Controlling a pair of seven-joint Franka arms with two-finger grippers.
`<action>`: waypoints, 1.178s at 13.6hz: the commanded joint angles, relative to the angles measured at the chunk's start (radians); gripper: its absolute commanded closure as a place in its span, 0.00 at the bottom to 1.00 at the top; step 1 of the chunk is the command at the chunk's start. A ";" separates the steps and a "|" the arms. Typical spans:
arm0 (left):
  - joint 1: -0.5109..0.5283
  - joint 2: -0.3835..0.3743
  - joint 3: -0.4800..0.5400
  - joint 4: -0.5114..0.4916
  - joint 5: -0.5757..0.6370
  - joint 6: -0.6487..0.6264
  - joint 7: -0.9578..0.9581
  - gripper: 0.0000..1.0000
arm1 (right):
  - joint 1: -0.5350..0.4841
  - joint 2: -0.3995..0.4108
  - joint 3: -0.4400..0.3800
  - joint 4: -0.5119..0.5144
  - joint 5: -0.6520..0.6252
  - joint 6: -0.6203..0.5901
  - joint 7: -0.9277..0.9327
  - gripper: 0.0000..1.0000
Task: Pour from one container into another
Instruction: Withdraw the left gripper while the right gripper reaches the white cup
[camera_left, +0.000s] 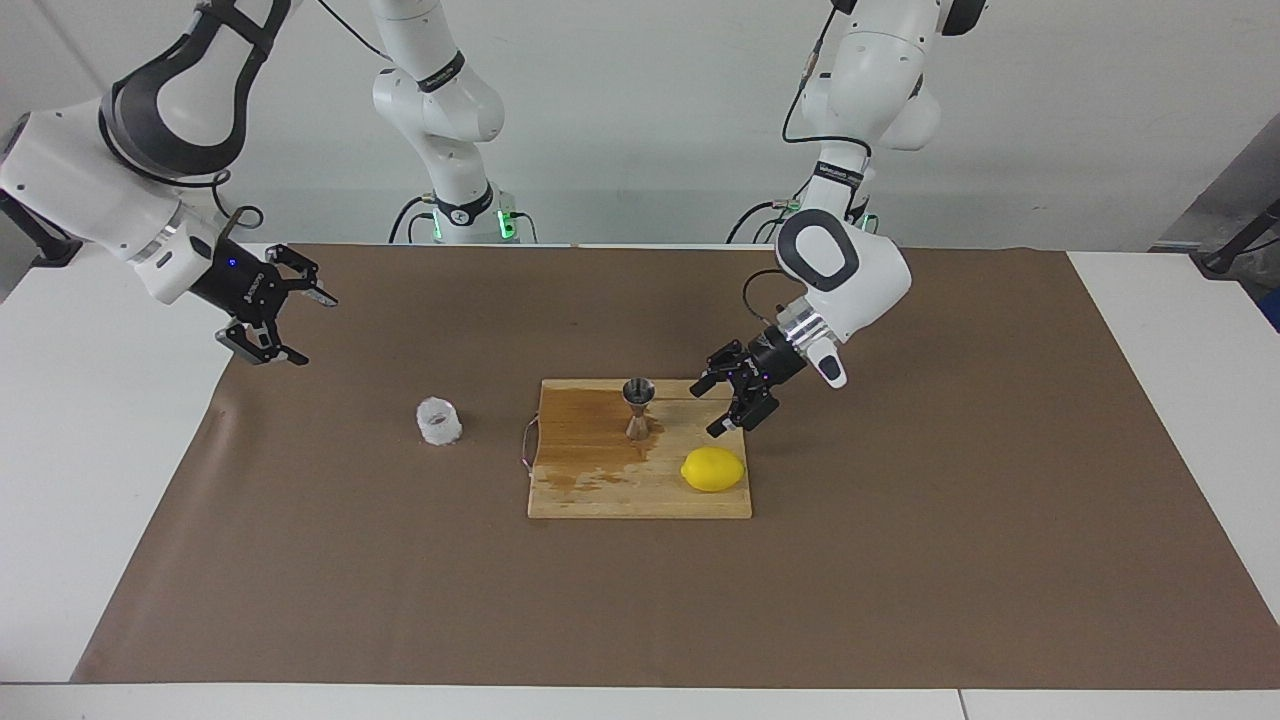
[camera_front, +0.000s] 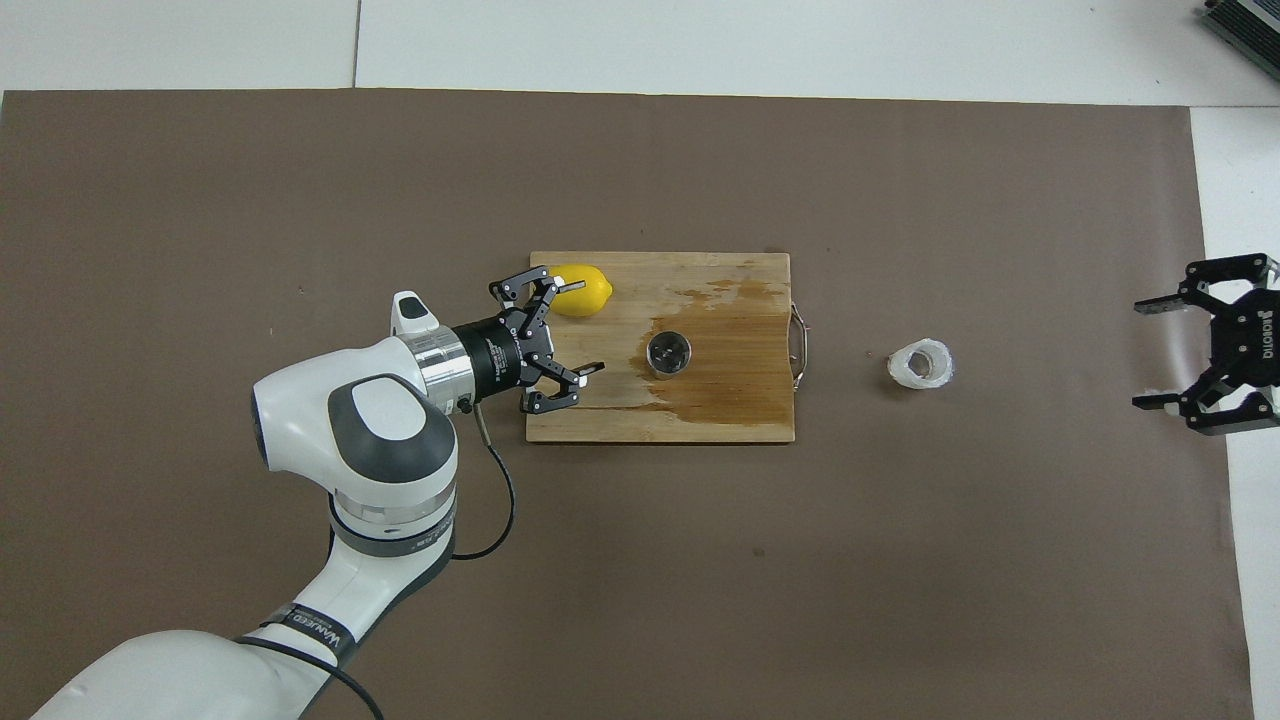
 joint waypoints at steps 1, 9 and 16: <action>0.024 -0.063 -0.002 -0.047 0.202 -0.010 -0.001 0.00 | -0.012 0.063 0.010 -0.032 0.125 0.018 -0.135 0.00; 0.190 -0.071 -0.003 0.157 1.127 -0.360 0.028 0.00 | -0.006 0.294 0.011 -0.065 0.385 0.050 -0.410 0.00; 0.294 -0.115 0.000 0.292 1.497 -0.670 0.472 0.00 | 0.024 0.344 0.017 -0.096 0.472 0.114 -0.515 0.00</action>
